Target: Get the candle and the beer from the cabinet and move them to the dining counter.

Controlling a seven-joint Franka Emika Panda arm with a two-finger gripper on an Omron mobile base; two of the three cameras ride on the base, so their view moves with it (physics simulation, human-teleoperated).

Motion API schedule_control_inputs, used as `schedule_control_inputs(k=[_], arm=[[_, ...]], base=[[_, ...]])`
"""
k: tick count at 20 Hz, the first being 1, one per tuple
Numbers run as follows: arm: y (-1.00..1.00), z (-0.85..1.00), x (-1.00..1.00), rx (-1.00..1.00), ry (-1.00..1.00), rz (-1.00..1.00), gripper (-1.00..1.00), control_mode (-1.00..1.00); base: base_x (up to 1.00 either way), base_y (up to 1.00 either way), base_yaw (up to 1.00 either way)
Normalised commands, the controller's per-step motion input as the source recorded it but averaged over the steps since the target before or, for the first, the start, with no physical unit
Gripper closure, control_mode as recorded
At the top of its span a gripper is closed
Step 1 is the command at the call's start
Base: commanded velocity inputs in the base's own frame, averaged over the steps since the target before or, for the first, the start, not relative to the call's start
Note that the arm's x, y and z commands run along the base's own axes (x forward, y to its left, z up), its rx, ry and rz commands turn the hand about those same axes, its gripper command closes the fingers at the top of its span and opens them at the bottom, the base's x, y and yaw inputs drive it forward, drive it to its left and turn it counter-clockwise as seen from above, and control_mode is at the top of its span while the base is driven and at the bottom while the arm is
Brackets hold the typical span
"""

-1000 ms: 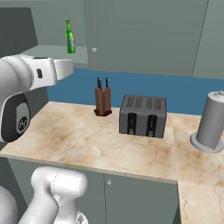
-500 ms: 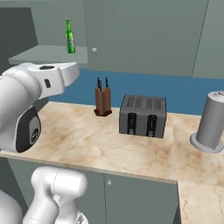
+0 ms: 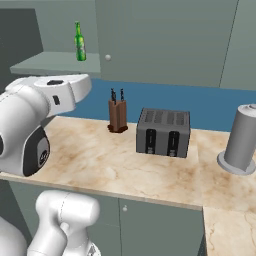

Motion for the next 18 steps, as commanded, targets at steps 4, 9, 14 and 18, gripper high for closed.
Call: schedule_control_inputs(k=[4,9,14,18], arm=[[0.05,-0.14,0.0,0.0,0.0,0.0,-1.0,-1.0],[0.0,-0.07,0.0,0.0,0.0,0.0,-1.0,-1.0],[0.0,-0.02,0.0,0.01,0.0,0.0,-1.0,-1.0],[0.01,0.0,0.11,0.0,0.0,0.0,-1.0,-1.0]], base=[[0.0,0.0,0.0],[0.0,0.0,0.0],[0.0,0.0,0.0],[0.0,0.0,0.0]])
